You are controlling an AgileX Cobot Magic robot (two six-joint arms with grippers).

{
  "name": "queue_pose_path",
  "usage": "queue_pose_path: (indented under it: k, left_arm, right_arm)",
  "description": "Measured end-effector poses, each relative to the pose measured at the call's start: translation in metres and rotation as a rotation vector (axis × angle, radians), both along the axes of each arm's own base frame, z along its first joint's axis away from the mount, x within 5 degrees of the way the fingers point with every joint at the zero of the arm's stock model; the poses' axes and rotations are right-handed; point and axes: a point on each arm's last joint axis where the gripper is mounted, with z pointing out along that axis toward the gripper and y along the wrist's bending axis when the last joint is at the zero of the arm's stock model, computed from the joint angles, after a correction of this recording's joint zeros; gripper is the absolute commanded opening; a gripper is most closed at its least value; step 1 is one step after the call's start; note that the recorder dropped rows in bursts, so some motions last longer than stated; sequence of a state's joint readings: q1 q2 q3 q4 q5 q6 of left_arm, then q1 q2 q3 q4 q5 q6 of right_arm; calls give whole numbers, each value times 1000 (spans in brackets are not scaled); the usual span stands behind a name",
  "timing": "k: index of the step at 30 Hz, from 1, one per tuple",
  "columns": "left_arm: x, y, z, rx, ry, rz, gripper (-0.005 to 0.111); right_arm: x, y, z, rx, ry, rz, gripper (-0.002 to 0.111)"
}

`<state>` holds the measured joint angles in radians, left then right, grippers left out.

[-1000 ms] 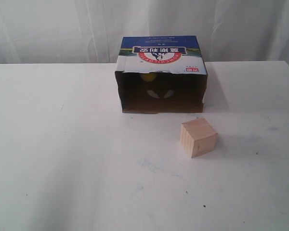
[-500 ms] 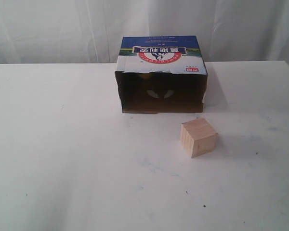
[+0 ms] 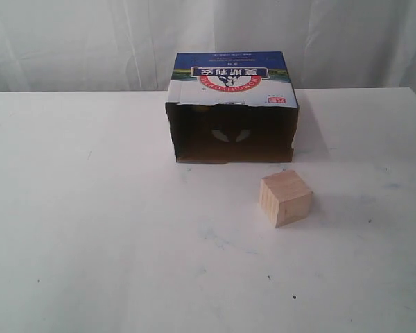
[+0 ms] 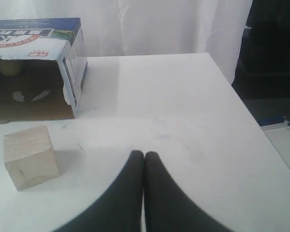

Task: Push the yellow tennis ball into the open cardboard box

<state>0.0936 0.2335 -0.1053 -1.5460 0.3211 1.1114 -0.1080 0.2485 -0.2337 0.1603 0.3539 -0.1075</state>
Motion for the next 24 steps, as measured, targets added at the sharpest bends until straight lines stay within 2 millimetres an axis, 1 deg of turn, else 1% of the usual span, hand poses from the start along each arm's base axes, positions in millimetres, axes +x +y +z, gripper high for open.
queue_pose_path:
  k: [1,2,3,4,5,6,7,8,10,12,14,15,17,20,22,24]
  left_arm:
    - [0,1,3,-72,-2,10,0]
    - [3,6,4,-117,-6,75,0]
    - [4,11,4,-96,-11,125,0]
    - [7,21,2,-23,-18,247,0]
    - [7,26,1,9,-18,293,0]
    - [8,36,-1,85,-9,404,0]
    - [8,40,-2,113,-4,444,0]
    - [7,48,-3,164,12,527,0]
    - [6,56,-5,197,36,614,0]
    - [5,59,-6,203,47,648,0]
    - [5,60,-6,204,51,656,0]
    - [4,60,-6,204,51,658,0]
    - [4,60,-6,204,51,658,0]
    - [5,60,-6,204,51,655,0]
    - [5,59,-6,205,50,653,0]
    - [4,59,-6,204,48,651,0]
  right_arm:
    - [0,0,0,5,0,-1,0]
    - [0,0,0,6,-4,-1,0]
    - [0,0,1,10,-7,-2,0]
    - [0,0,1,14,-9,-3,0]
    - [0,0,1,14,-9,-3,0]
    - [0,0,1,14,-9,-3,0]
    - [0,0,1,16,-9,-3,0]
    - [0,0,1,18,-10,-3,0]
    - [0,0,-1,18,-7,-4,0]
    - [1,0,-10,19,-1,-9,0]
    - [1,-2,-28,18,-19,-22,0]
    - [-1,-2,-41,12,-36,-29,0]
    - [-6,-2,-50,21,-71,-35,0]
    - [-14,-2,-52,-9,-112,-47,0]
    - [-16,-5,-51,-62,-129,-73,0]
    - [-17,-7,-51,-61,-135,-108,0]
